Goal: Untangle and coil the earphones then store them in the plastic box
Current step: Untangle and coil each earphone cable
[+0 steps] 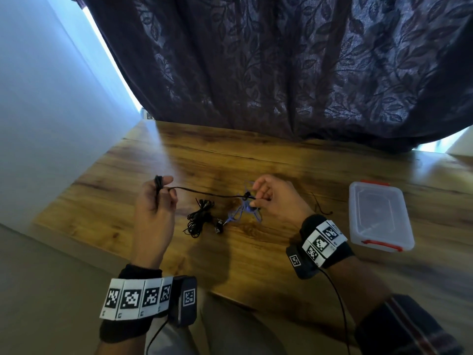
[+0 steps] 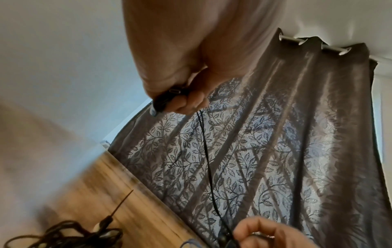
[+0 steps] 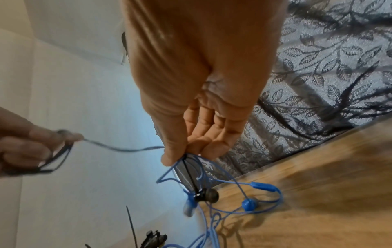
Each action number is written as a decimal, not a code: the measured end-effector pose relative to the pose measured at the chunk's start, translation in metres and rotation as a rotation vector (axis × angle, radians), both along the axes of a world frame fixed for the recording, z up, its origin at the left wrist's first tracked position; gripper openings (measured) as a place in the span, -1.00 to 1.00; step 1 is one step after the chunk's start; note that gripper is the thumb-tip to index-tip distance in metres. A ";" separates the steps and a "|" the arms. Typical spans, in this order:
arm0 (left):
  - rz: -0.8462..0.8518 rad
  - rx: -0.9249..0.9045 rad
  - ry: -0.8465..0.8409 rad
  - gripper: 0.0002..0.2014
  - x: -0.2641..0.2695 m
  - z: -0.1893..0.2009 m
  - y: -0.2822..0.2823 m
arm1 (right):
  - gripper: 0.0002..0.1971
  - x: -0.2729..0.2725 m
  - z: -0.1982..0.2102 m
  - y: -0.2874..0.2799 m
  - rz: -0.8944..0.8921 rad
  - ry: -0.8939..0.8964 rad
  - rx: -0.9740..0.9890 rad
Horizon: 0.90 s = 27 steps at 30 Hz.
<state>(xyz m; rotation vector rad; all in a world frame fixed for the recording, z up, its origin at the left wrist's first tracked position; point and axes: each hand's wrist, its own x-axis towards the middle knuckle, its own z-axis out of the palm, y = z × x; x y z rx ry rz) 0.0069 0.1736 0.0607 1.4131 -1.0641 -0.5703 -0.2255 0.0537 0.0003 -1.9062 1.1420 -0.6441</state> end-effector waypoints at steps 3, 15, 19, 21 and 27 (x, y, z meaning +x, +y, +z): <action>-0.004 0.169 0.040 -0.79 -0.001 -0.009 0.002 | -0.72 -0.003 0.003 0.004 -0.035 -0.043 -0.037; -0.136 0.206 -0.344 -0.90 -0.072 -0.020 -0.020 | -0.66 -0.001 0.019 0.029 -0.056 -0.151 -0.185; -0.225 0.247 -0.224 -0.95 -0.073 -0.025 -0.024 | -0.72 -0.004 0.023 0.033 -0.035 -0.180 -0.198; -0.260 0.239 -0.205 -0.97 -0.073 -0.025 -0.023 | -0.73 -0.005 0.024 0.035 -0.023 -0.188 -0.189; -0.285 0.210 -0.019 -0.93 -0.070 -0.025 -0.023 | -0.80 -0.006 0.026 0.037 0.006 -0.211 -0.169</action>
